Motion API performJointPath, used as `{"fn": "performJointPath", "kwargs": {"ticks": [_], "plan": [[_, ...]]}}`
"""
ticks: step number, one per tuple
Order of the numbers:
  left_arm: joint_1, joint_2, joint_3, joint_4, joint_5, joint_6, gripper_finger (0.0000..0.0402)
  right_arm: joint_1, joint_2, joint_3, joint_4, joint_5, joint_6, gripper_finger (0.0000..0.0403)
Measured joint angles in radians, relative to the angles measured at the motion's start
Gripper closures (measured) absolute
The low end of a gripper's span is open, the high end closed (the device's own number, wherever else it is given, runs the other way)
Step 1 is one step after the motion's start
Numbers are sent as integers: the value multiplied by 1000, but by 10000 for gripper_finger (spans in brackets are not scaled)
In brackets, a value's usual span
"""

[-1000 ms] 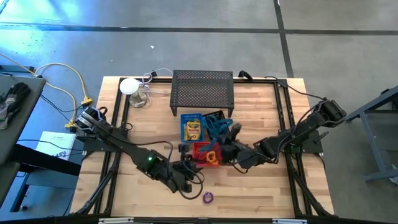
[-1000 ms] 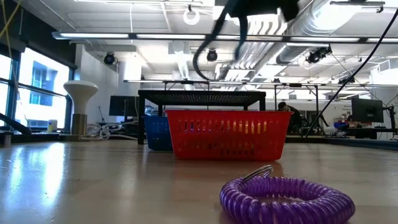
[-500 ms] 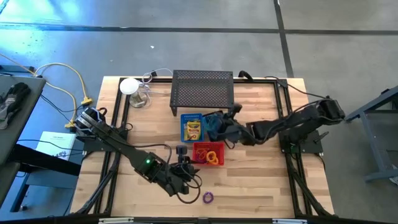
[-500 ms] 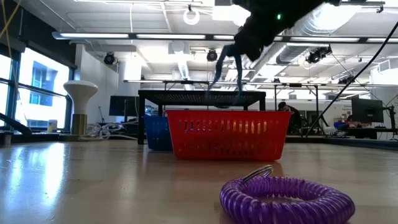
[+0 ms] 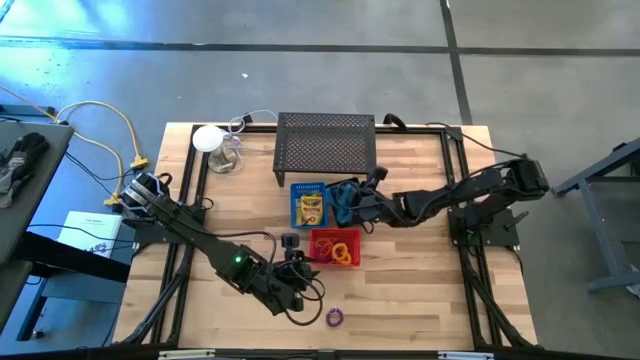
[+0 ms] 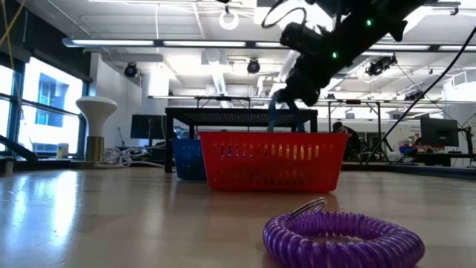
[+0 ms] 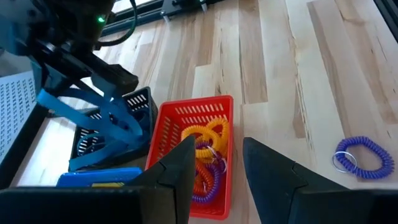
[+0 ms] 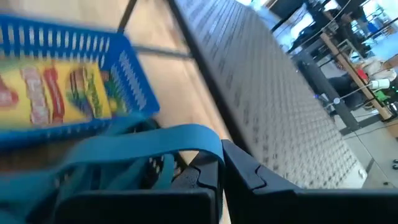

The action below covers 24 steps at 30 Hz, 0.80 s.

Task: Pick & Place Office Desk Supplies
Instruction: Put the blue rubber band into the black bin

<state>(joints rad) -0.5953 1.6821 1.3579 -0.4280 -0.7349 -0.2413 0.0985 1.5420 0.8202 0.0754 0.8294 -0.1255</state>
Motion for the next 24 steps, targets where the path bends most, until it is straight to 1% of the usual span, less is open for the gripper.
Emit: {"fn": "performJointPath", "kwargs": {"ticks": [2, 4, 11, 15, 24], "plan": [[0, 0, 0, 0, 0, 0, 275, -1, 3, -1, -32, -16, 7, 401], [0, 0, 0, -1, 0, -1, 275, -3, 4, -2, -68, -68, 29, 401], [-3, 0, 0, -4, 0, -3, 275, -51, 4, -1, -197, -319, 181, 401], [-3, 0, 0, -6, 1, -19, 275, -113, 4, -1, -222, -488, 303, 401], [4, 0, 0, -7, 2, -22, 275, -228, 2, 0, -221, -709, 567, 401]]}}
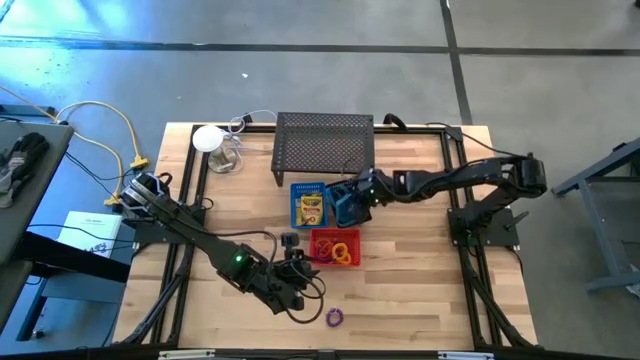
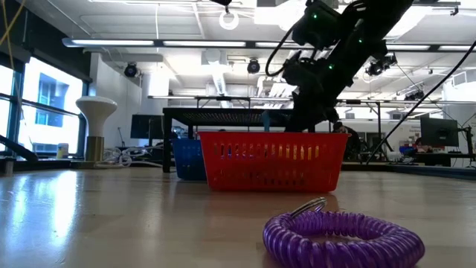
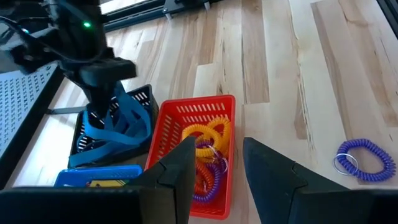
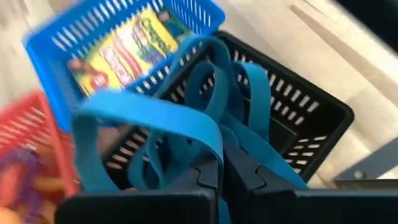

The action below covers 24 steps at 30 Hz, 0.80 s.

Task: Pick & Place Office Desk Supplies
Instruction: Put the blue rubber band into the black bin

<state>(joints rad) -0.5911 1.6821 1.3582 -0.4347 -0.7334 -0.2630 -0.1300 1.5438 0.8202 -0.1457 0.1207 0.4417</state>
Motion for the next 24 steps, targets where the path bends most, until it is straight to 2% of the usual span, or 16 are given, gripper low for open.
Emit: {"fn": "performJointPath", "kwargs": {"ticks": [2, 8, 17, 20, 24], "plan": [[0, 0, 0, -1, 0, 0, 275, -16, -3, 2, 4, -31, 42, 401], [0, 0, 0, -8, 0, 0, 275, -24, -2, 2, 4, -30, 104, 401], [0, 0, 0, -10, 0, 0, 275, 7, 2, 29, -47, -16, 51, 401], [0, 0, 0, -10, 0, 0, 275, 23, 3, 54, -130, 20, 50, 401], [0, 0, 0, -11, 0, 0, 275, 49, 3, 76, -202, 121, 47, 401]]}}
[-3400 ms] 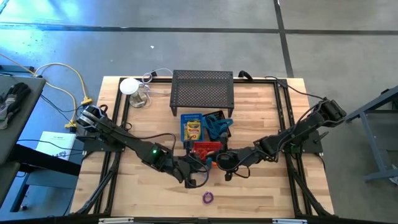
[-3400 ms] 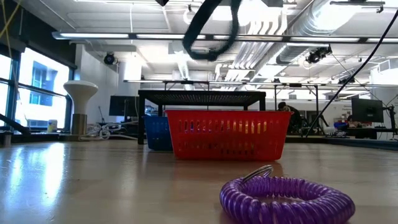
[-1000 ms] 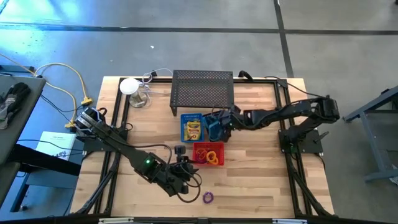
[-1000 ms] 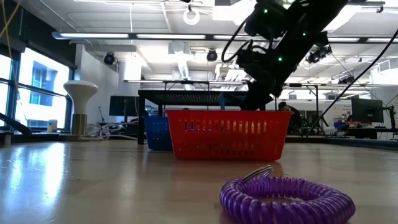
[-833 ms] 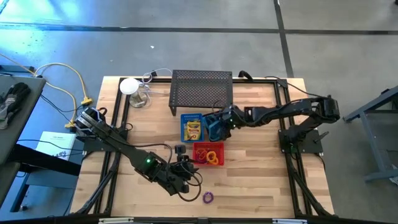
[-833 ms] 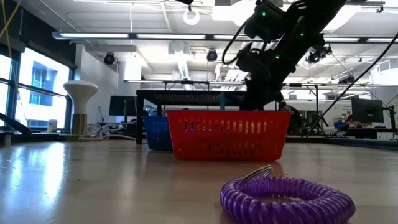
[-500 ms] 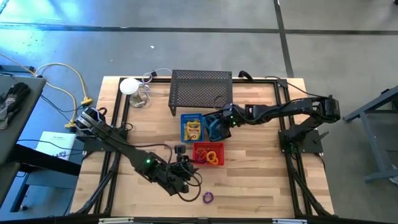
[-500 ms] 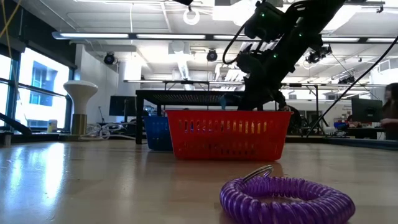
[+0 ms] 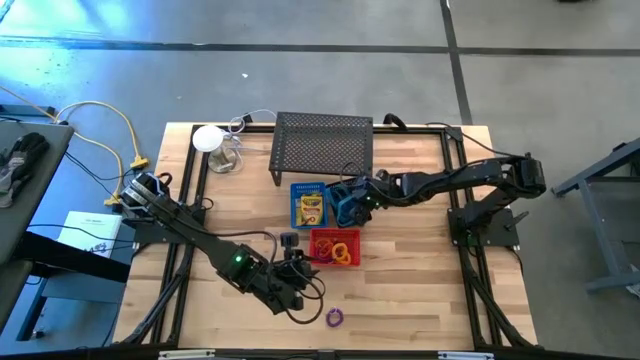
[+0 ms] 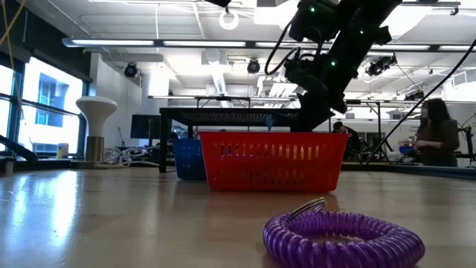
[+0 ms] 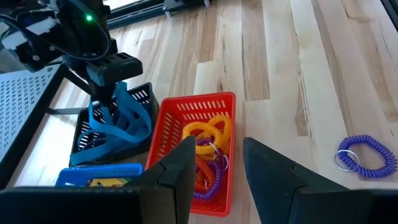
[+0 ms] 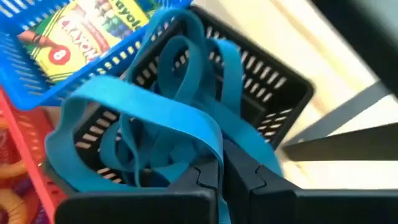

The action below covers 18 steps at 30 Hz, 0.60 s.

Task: Pick & Place Office Desk Supplies
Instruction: Put the blue rubber band into the black bin

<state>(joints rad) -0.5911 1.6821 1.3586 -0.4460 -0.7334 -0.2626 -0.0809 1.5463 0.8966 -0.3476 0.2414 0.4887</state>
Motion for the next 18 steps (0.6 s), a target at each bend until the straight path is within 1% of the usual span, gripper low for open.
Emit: {"fn": "performJointPath", "kwargs": {"ticks": [5, 9, 12, 15, 17, 18], "plan": [[-3, 0, 0, -7, -1, -10, 275, 30, 0, 17, -6, 98, -27, 401], [-5, 0, 0, -35, 0, -41, 275, 81, 0, 17, -8, 182, -89, 401], [-6, 0, 0, -52, -1, -43, 275, 130, 0, 17, -7, 310, -188, 401], [-6, 0, 0, -53, -1, -45, 275, 175, 0, 17, -3, 433, -348, 401], [-6, 0, 0, -53, -1, -45, 275, 196, 0, 17, 14, 485, -454, 401], [-6, 0, 0, -53, -1, -45, 275, 203, 0, 17, 23, 493, -509, 401]]}}
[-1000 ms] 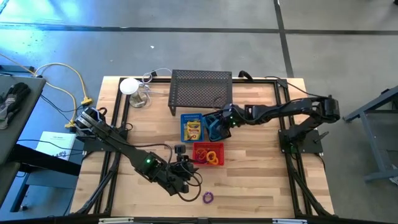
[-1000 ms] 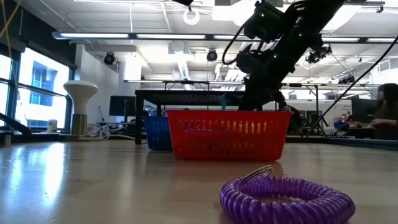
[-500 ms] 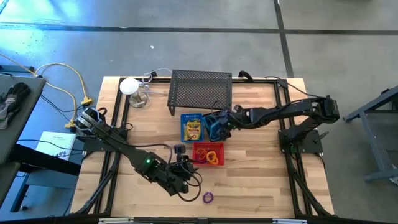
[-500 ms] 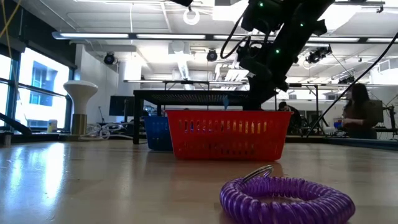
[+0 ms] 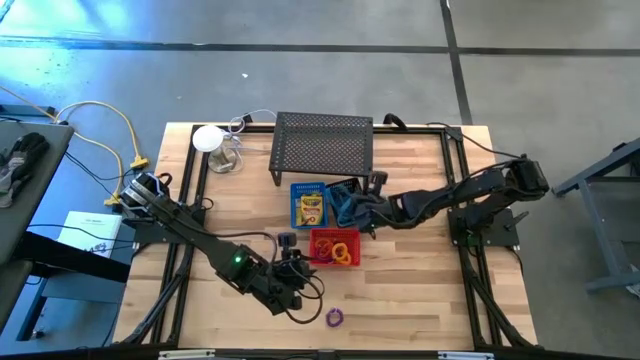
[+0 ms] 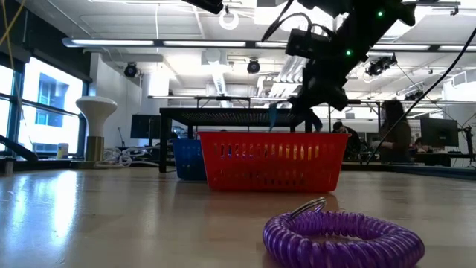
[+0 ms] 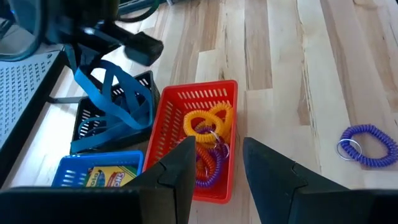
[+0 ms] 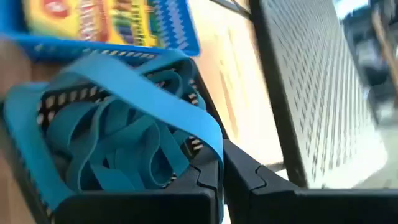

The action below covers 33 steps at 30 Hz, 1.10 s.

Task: Pick & Place Office Desk Supplies
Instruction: Put the blue rubber band into the black bin

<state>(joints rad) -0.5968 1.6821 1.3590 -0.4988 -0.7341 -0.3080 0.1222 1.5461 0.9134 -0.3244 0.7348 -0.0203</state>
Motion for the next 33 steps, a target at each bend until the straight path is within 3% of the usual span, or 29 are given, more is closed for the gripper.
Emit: {"fn": "performJointPath", "kwargs": {"ticks": [5, 17, 24, 33], "plan": [[0, 0, 0, 0, 0, 0, 275, 1, -1, 0, 31, -4, -234, 401], [0, 0, 0, -1, 0, 0, 275, 5, 128, 6, 56, -74, -453, 401], [0, 0, 0, -3, 0, 0, 275, 1, 199, 75, 30, -182, -481, 401], [0, 0, 0, -5, 0, -4, 275, -26, 292, 133, -89, -221, -447, 401]]}}
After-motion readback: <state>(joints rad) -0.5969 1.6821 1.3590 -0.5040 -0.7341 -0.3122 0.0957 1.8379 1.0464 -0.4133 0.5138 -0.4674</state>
